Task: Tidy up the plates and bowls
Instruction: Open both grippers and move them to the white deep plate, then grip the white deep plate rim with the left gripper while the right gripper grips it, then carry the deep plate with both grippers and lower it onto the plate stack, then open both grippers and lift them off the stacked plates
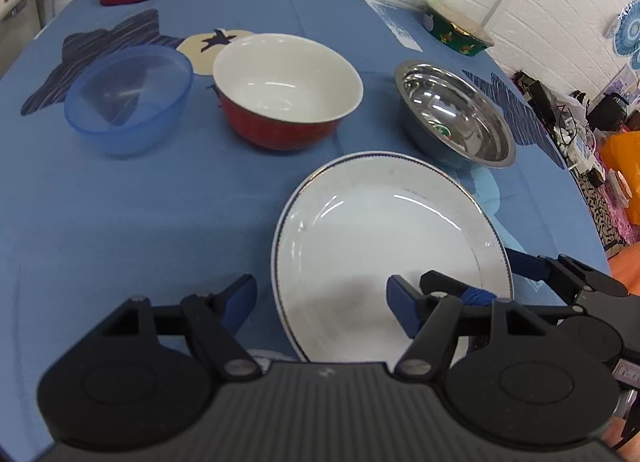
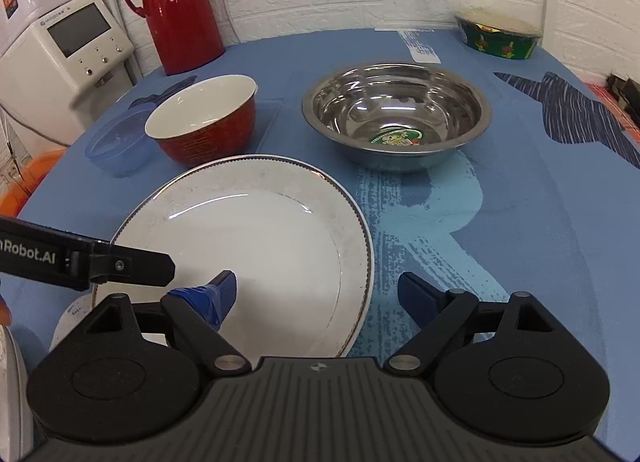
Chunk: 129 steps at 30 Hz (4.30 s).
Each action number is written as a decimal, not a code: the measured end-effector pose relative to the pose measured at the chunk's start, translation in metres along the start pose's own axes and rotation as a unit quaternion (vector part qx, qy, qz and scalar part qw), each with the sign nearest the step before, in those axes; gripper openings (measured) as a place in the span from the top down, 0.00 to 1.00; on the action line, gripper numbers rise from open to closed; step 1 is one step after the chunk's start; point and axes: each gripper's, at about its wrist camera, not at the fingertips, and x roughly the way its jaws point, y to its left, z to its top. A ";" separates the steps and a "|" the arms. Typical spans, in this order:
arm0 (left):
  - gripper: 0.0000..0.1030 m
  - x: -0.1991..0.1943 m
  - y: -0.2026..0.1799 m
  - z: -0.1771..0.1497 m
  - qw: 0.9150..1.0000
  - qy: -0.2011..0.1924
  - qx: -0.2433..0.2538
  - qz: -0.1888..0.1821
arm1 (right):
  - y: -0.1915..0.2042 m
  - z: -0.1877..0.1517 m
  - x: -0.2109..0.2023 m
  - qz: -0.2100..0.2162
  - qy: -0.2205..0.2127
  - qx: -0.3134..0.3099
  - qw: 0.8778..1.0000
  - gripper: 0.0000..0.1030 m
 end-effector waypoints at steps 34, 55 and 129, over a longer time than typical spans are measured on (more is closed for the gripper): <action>0.68 -0.084 -0.043 -0.074 0.995 -0.073 0.055 0.031 | 0.046 -0.059 -0.110 0.017 -0.071 -0.030 0.997 0.31; 0.68 -0.187 0.069 -0.186 0.988 -0.117 -0.044 0.094 | 0.176 -0.099 -0.132 0.128 -0.070 -0.107 0.983 0.30; 0.06 -0.189 0.054 -0.166 0.985 -0.134 -0.103 0.041 | 0.060 -0.134 -0.127 0.064 -0.034 0.111 0.991 0.28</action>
